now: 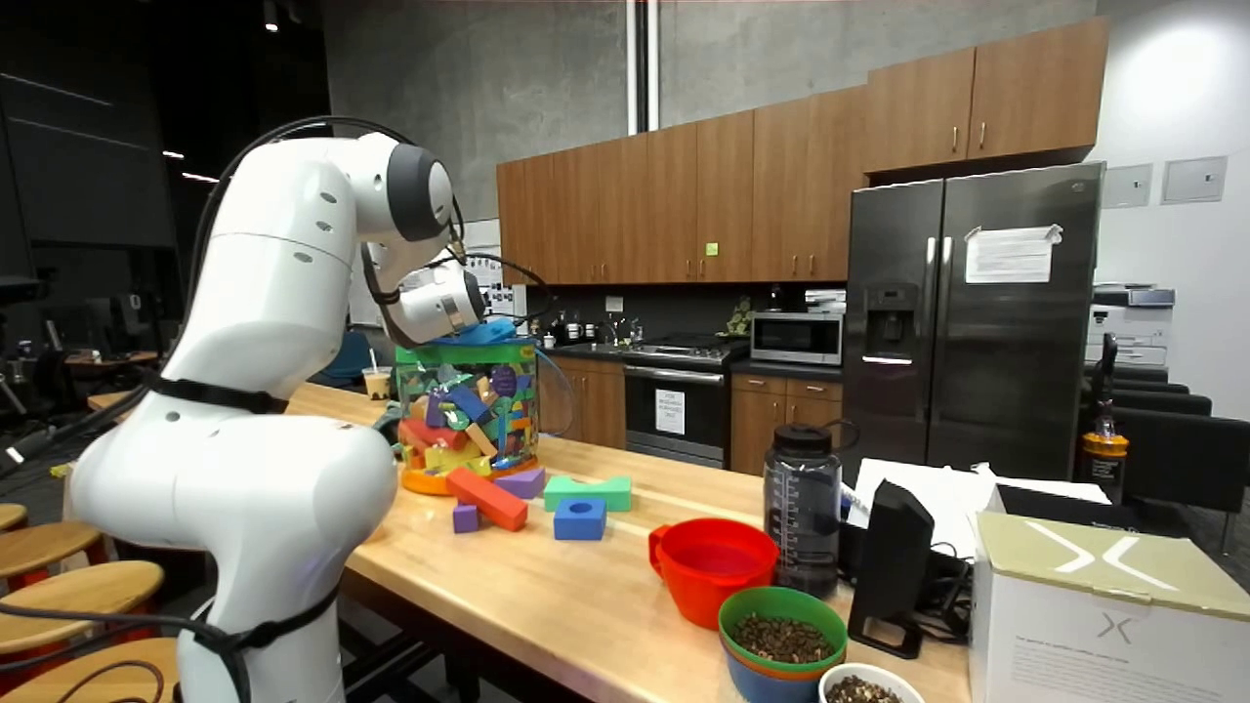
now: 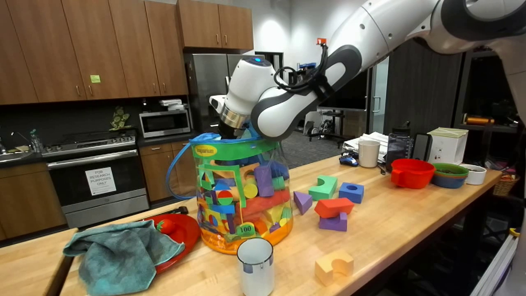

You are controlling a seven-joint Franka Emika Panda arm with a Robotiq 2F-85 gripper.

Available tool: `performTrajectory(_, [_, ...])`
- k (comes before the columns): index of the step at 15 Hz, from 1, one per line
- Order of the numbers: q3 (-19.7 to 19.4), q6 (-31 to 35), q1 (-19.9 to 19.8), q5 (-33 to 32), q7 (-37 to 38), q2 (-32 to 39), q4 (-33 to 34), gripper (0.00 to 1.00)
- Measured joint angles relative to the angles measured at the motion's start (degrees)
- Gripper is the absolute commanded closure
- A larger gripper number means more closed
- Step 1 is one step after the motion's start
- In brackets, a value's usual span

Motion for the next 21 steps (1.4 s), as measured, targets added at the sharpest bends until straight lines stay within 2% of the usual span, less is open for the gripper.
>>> performTrajectory(2, [-0.15, 0.00, 0.00, -0.19, 0.00, -0.06, 0.03, 0.62])
performTrajectory(3, [-0.25, 0.00, 0.03, -0.42, 0.00, -0.11, 0.05, 0.81])
performTrajectory(6, [-0.65, -0.03, 0.09, -1.07, 0.01, -0.46, 0.05, 0.62])
performTrajectory(9, [-0.73, -0.03, 0.13, -1.21, 0.02, -0.52, 0.05, 0.62])
performTrajectory(10, [-0.76, -0.03, 0.17, -1.21, 0.02, -0.52, 0.05, 0.37])
performTrajectory(12, [-0.75, -0.03, 0.19, -1.15, 0.02, -0.48, 0.04, 0.32])
performTrajectory(17, [-0.75, -0.07, 0.19, -1.13, 0.01, -0.36, 0.02, 0.02])
performTrajectory(21, [-0.95, -0.10, 0.19, -1.14, 0.00, -0.36, 0.03, 0.00])
